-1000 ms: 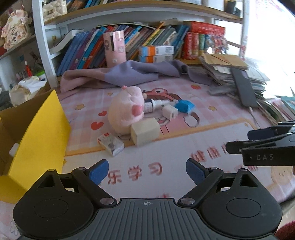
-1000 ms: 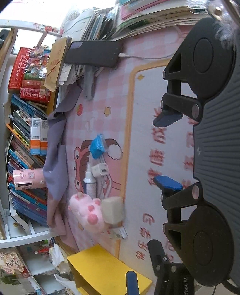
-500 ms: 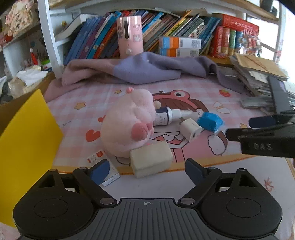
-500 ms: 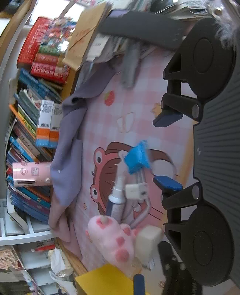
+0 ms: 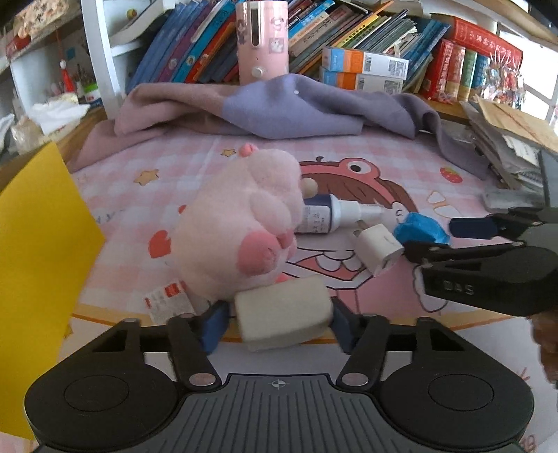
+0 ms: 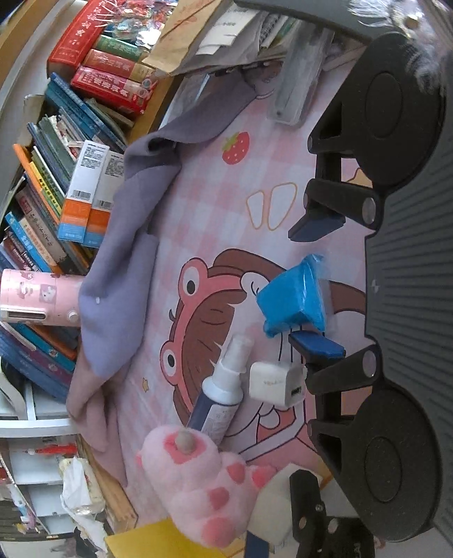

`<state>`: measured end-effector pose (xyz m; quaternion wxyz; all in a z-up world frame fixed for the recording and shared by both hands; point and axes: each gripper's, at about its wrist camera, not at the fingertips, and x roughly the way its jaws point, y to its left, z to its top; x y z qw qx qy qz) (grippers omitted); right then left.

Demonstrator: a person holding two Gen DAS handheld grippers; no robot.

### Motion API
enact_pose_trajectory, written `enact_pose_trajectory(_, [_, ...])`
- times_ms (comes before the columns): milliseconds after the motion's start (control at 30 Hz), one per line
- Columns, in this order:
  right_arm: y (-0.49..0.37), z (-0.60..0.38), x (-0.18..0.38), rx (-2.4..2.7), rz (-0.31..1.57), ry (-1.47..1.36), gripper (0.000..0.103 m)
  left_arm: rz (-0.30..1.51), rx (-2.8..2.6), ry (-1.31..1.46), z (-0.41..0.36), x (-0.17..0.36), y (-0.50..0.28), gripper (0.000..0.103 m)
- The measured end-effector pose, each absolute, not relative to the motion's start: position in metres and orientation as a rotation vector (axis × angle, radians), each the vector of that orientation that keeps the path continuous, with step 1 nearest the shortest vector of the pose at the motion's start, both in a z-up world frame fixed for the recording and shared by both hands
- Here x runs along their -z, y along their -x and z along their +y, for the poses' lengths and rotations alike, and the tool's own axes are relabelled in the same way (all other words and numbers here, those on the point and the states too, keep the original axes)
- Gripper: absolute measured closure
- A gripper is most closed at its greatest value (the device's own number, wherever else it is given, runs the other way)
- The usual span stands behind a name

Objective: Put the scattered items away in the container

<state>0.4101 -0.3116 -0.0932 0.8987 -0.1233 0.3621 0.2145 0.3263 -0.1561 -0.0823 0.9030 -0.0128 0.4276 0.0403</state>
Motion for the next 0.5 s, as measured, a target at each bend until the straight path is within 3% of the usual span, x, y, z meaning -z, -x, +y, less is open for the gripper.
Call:
enact_pose_trajectory(67, [-0.411, -0.312, 0.094, -0.454, 0.735, 0.242, 0.060, 0.883, -0.079, 0.004, -0.159, 0.082, -0.325, 0.052])
enact_pose_trajectory(500, [-0.396, -0.321, 0.078, -0.471, 0.737, 0.121, 0.062, 0.913, -0.041, 0.025, -0.152, 0.071, -0.298, 0.057])
